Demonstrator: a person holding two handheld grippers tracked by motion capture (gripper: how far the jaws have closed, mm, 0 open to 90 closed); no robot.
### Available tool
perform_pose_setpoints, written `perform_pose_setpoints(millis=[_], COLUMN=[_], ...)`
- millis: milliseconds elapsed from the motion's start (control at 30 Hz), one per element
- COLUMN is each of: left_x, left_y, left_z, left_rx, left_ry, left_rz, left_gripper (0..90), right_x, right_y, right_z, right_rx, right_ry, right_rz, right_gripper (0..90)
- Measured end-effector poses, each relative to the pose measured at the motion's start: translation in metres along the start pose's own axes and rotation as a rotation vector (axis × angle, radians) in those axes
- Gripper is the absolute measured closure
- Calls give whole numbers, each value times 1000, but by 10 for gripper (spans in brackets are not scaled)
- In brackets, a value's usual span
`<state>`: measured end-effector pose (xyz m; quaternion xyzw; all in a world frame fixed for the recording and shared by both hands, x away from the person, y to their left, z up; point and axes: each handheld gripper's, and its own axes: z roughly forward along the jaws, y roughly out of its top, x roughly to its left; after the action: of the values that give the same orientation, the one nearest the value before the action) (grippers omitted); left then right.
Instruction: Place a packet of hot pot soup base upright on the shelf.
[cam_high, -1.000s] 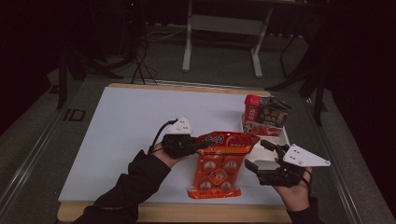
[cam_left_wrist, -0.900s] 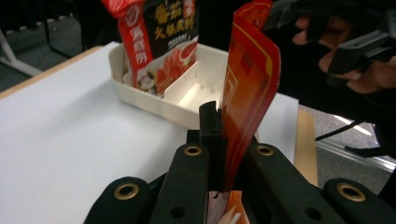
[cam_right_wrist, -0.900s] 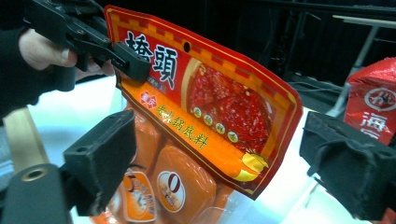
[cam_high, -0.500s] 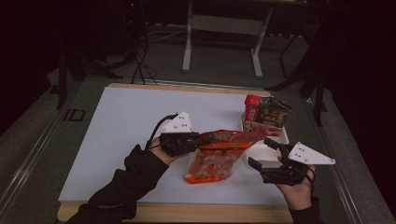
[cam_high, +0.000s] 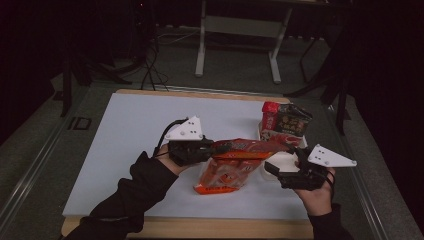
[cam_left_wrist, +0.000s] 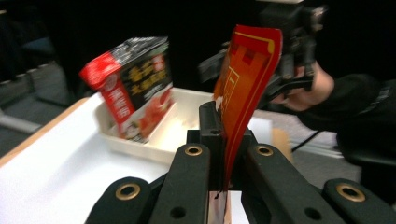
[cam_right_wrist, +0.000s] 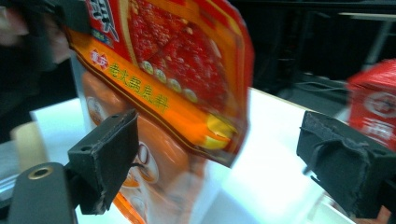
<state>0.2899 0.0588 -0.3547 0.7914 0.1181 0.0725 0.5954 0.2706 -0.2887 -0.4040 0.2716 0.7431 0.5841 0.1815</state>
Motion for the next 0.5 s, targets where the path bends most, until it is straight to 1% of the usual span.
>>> perform_pose_setpoints(millis=[67, 100, 133, 167, 200, 233, 267, 300, 333, 367, 400, 433, 467, 500], left_x=[-1, -2, -3, -4, -5, -6, -5, -5, -5, -4, -5, -5, -6, -7], left_y=[2, 2, 3, 3, 3, 3, 2, 2, 2, 1, 1, 1, 0, 0], left_z=[-1, -1, 0, 1, 2, 3, 3, 4, 5, 6, 7, 7, 8, 8], left_rx=[-15, -15, -14, -18, -15, -16, -20, -19, -19, -17, -20, -15, -8, -9], left_ry=[-12, -15, -17, -11, -18, -11, -15, -15, -12, -16, -10, -18, -9, 2], left_rz=[7, 3, 9, 13, 7, 11, 1, 1, -2, -5, -2, -6, 7, 9], left_gripper=[899, 900, 900, 900, 900, 900, 900, 900, 900, 899, 899, 899, 899, 899], right_x=[1, 2, 2, 2, 4, 4, 5, 6, 7, 9, 10, 10, 12, 14], right_y=[4, 6, 7, 8, 10, 12, 13, 13, 14, 14, 15, 15, 15, 15], right_z=[2, 3, 4, 5, 7, 7, 8, 8, 9, 10, 10, 11, 13, 15], right_rx=[-3, -8, -11, -11, -17, -20, -25, -21, -11, 2, 22, 31, 44, 60], right_ry=[32, 34, 54, 69, 72, 100, 116, 134, 137, 140, 148, 163, 179, 186], right_rz=[-5, -10, -15, -18, -30, -29, -37, -56, -71, -95, -111, -111, -119, -133], right_gripper=[140, 161, 210, 229, 269, 345, 418, 485, 529, 611, 652, 671, 692, 775])
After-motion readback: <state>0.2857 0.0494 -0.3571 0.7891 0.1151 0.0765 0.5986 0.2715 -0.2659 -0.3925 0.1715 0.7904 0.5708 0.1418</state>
